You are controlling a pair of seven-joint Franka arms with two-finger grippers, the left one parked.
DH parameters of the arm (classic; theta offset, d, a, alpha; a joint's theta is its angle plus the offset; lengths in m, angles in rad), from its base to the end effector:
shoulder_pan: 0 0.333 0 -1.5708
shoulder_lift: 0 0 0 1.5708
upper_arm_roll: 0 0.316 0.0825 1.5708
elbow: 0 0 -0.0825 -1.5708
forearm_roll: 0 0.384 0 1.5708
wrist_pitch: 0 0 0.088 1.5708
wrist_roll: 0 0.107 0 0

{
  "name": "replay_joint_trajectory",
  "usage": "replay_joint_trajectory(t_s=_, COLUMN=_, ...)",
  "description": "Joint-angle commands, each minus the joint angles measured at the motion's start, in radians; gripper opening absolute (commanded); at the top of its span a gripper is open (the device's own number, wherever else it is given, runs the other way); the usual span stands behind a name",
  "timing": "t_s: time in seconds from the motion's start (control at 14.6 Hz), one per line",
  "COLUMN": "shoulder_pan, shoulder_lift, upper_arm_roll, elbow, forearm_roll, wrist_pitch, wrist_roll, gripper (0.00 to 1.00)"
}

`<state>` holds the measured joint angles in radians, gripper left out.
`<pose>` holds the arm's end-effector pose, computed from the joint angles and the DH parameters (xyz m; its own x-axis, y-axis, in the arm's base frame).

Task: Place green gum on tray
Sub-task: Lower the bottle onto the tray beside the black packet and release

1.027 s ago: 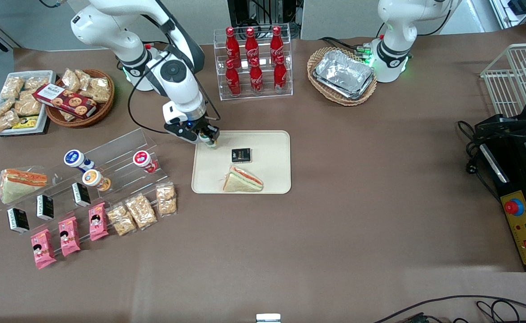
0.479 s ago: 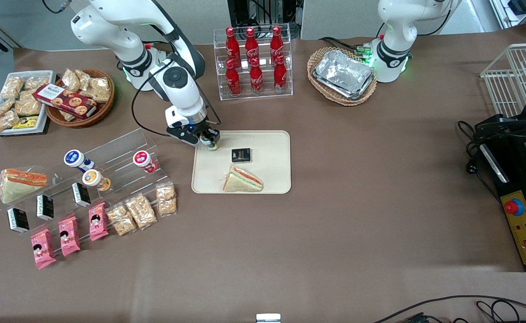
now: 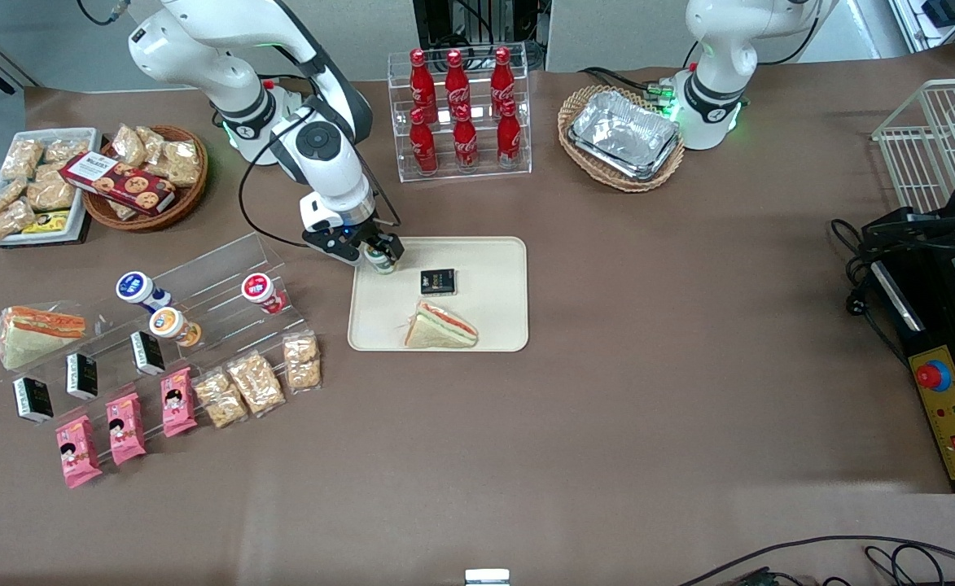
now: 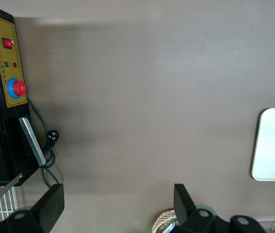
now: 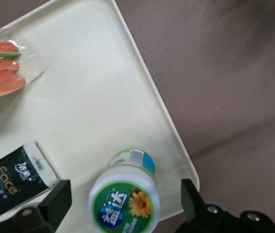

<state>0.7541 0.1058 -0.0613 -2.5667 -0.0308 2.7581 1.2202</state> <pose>0.3530 0.2940 0.2343 0.8763 -0.4793 0.0484 -0.4755 -0.8767 -0.0731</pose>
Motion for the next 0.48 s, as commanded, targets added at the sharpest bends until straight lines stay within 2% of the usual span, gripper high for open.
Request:
replay_joint_trajectory(t_s=0.0, shoulder_pan=-0.001, shoulder_lift=-0.009, upper_arm_roll=-0.006, elbow=-0.001, forearm_roll=-0.021, wrist_pitch=0.015, wrist_roll=0.032, gripper=1.0)
replay_joint_trajectory(t_s=0.21, shoulder_pan=-0.009, shoulder_lift=-0.066, upper_arm_roll=-0.009, elbow=0.002, forearm_roll=-0.021, wrist_pitch=-0.018, wrist_roll=0.012, gripper=1.0)
replay_joint_trajectory(t_s=0.41, shoulder_pan=-0.012, shoulder_lift=-0.164, upper_arm_roll=-0.018, elbow=0.058, forearm_roll=-0.021, wrist_pitch=-0.209, wrist_roll=-0.039, gripper=1.0)
